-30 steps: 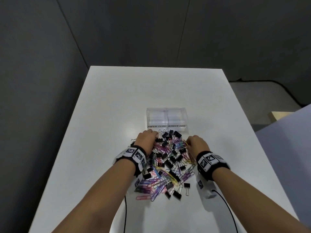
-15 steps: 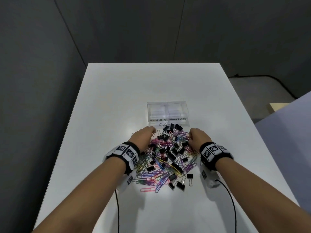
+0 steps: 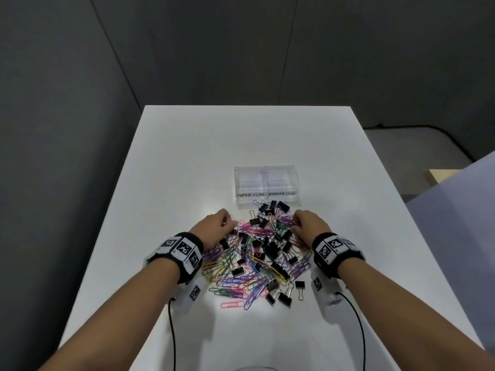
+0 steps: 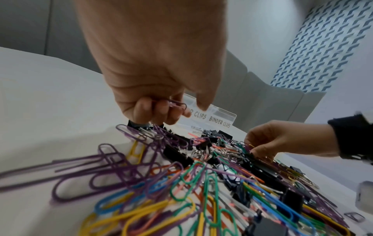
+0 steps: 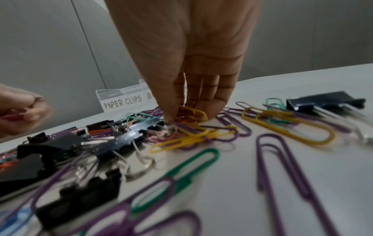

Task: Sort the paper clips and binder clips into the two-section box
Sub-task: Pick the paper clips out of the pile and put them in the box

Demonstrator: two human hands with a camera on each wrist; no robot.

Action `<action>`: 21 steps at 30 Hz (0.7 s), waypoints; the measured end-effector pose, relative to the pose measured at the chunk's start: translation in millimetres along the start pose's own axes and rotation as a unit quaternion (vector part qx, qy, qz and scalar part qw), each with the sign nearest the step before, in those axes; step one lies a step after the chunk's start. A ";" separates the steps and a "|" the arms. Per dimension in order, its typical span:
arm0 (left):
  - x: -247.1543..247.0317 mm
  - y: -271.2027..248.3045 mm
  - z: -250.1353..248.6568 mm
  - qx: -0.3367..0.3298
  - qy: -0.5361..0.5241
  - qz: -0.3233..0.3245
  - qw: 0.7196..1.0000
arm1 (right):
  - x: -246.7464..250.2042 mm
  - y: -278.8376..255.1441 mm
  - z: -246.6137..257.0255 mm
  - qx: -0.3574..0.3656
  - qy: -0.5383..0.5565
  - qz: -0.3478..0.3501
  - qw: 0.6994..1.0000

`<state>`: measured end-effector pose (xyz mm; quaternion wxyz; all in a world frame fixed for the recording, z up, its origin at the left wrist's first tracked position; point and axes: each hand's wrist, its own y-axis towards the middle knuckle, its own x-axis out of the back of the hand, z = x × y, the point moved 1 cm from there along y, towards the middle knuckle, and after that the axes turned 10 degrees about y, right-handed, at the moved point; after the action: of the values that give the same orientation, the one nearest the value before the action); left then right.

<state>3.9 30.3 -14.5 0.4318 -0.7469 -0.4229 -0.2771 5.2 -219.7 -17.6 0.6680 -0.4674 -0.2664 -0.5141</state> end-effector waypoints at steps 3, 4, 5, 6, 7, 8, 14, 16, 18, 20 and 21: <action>-1.9 -0.7 6.6 -0.010 0.025 0.010 1.000 | 6.0 -0.6 -0.6 -0.006 0.042 -0.015 0.999; -1.4 -1.9 8.5 -0.012 0.029 0.008 0.999 | 9.4 -1.7 -1.2 -0.008 0.063 -0.024 0.998; -0.2 -3.5 9.7 -0.011 0.035 0.005 0.999 | 12.8 -2.5 -2.6 -0.009 0.089 -0.033 0.995; 1.7 -5.1 10.2 -0.010 0.042 0.000 0.999 | 16.4 -3.9 -3.3 -0.010 0.117 -0.038 0.992; 3.9 -6.0 10.4 -0.008 0.051 -0.005 0.999 | 18.9 -4.3 -4.2 -0.014 0.146 -0.039 0.988; 5.7 -6.3 10.0 -0.007 0.058 -0.009 0.998 | 20.9 -4.7 -4.6 -0.020 0.170 -0.031 0.985; 7.1 -1.9 2.2 -0.008 0.098 -0.026 0.995 | 21.7 -0.9 -6.5 -0.075 0.214 0.000 0.974; 7.2 -1.9 -3.6 -0.009 0.148 -0.032 0.988 | 20.9 0.0 -8.5 -0.082 0.201 -0.006 0.976; 7.5 -0.9 -8.4 -0.015 0.177 -0.039 0.983 | 18.8 0.9 -11.9 -0.088 0.191 -0.014 0.977; 8.1 1.5 -12.0 -0.019 0.182 -0.049 0.982 | 17.5 2.0 -15.3 -0.094 0.182 -0.011 0.979; 7.9 2.8 -13.5 -0.021 0.184 -0.050 0.981 | 17.0 2.3 -16.8 -0.093 0.170 -0.005 0.981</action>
<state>9.6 20.7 -3.1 0.4722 -0.6697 -0.3677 -0.4397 10.8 -242.2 -11.2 0.6547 -0.4320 -0.1022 -0.6118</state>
